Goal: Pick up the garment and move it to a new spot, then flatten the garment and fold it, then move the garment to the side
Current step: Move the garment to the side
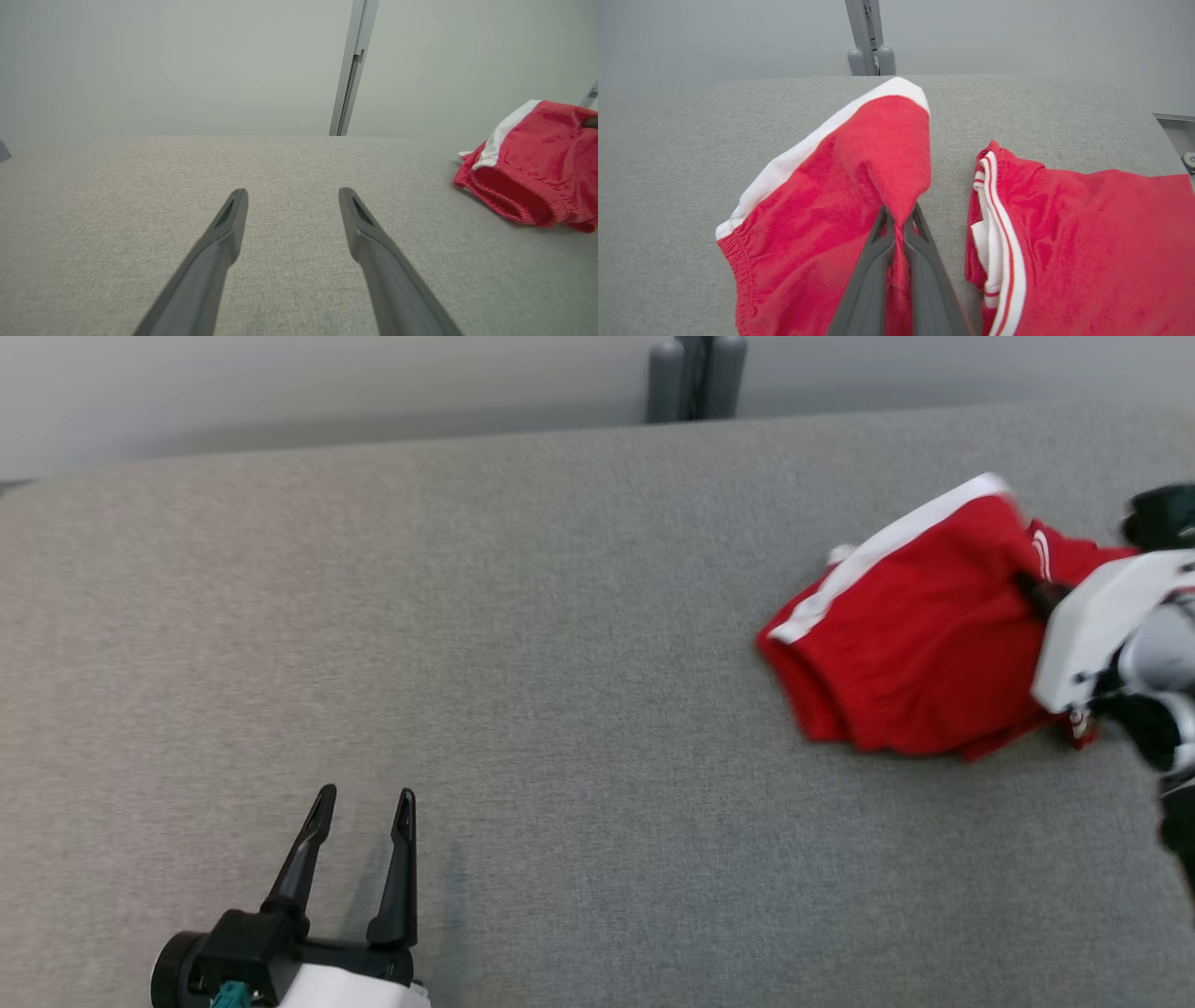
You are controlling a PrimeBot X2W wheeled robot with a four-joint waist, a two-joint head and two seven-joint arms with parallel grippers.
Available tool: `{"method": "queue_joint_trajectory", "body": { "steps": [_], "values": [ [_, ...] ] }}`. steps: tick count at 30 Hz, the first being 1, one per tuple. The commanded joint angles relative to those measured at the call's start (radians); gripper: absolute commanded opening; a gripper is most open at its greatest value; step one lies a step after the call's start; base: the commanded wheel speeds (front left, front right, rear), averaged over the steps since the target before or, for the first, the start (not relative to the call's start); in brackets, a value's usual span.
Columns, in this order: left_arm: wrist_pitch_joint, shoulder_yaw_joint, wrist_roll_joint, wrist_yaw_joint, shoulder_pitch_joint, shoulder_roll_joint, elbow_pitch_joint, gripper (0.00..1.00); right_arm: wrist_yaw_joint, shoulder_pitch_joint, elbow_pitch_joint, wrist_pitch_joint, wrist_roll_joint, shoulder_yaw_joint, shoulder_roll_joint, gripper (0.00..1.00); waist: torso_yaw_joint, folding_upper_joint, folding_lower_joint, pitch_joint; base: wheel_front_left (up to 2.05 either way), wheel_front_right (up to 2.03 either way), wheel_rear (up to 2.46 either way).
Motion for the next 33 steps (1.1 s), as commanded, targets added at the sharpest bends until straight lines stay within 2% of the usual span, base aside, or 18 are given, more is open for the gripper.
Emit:
{"method": "queue_joint_trajectory", "body": {
  "steps": [1, 10, 15, 16, 17, 18, 19, 22, 26, 28, 33],
  "values": [
    [-0.001, 0.000, 0.010, -0.008, -0.025, 0.004, -0.001, 1.00, 0.000, -0.021, -0.018, 0.016, -0.003, -0.012, -0.035, 0.00, -0.046, 0.0000, 0.0000, 0.057, 0.00, 0.00, 0.00],
    [-0.001, -0.035, 0.046, -0.034, -0.071, 0.004, 0.010, 1.00, 0.000, -0.120, -0.066, 0.152, -0.053, -0.180, -0.184, 0.00, -0.051, 0.0000, 0.0000, 0.138, 0.00, 0.00, 0.00],
    [-0.001, -0.039, 0.043, -0.038, -0.064, 0.004, 0.020, 1.00, 0.000, -0.103, -0.021, 0.182, -0.134, -0.202, -0.210, 0.00, -0.038, 0.0000, 0.0000, 0.140, 0.00, 0.00, 0.00],
    [-0.001, -0.039, 0.042, -0.038, -0.065, 0.004, 0.024, 1.00, 0.000, -0.098, -0.002, 0.146, -0.176, -0.210, -0.209, 0.09, -0.032, 0.0000, 0.0000, 0.140, 0.00, 0.00, 0.00],
    [-0.001, -0.039, 0.042, -0.038, -0.065, 0.004, 0.024, 1.00, 0.000, -0.098, -0.002, 0.146, -0.176, -0.210, -0.209, 0.09, -0.032, 0.0000, 0.0000, 0.140, 0.00, 0.00, 0.00],
    [-0.001, -0.039, 0.041, -0.036, -0.067, 0.004, 0.024, 1.00, 0.000, -0.101, 0.004, 0.106, -0.205, -0.218, -0.207, 0.41, -0.031, 0.0000, 0.0000, 0.141, 0.00, 0.00, 0.00],
    [-0.001, -0.040, 0.040, -0.036, -0.069, 0.004, 0.025, 1.00, 0.000, -0.100, 0.016, 0.064, -0.235, -0.222, -0.204, 1.00, -0.029, 0.0000, 0.0000, 0.142, 0.00, 0.00, 0.00],
    [-0.001, -0.039, 0.041, -0.035, -0.071, 0.004, 0.027, 1.00, 0.000, -0.081, 0.076, 0.008, -0.326, -0.223, -0.186, 1.00, -0.027, 0.0000, 0.0000, 0.138, 0.00, 0.00, 0.00],
    [-0.001, -0.030, 0.039, -0.032, -0.057, 0.004, 0.025, 1.00, 0.000, -0.087, 0.109, -0.022, -0.414, -0.193, -0.201, 1.00, -0.032, 0.0000, 0.0000, 0.135, 0.00, 0.00, 0.00],
    [-0.001, -0.024, 0.037, -0.030, -0.051, 0.004, 0.023, 1.00, 0.000, -0.101, 0.088, -0.098, -0.446, -0.210, -0.206, 1.00, -0.036, 0.0000, 0.0000, 0.134, 0.00, 0.00, 0.00],
    [-0.001, -0.019, 0.022, -0.025, -0.033, 0.004, 0.023, 1.00, 0.000, -0.065, 0.022, -0.299, -0.408, -0.221, -0.135, 1.00, -0.048, 0.0000, 0.0000, 0.101, 0.00, 0.00, 0.00]
  ]
}}
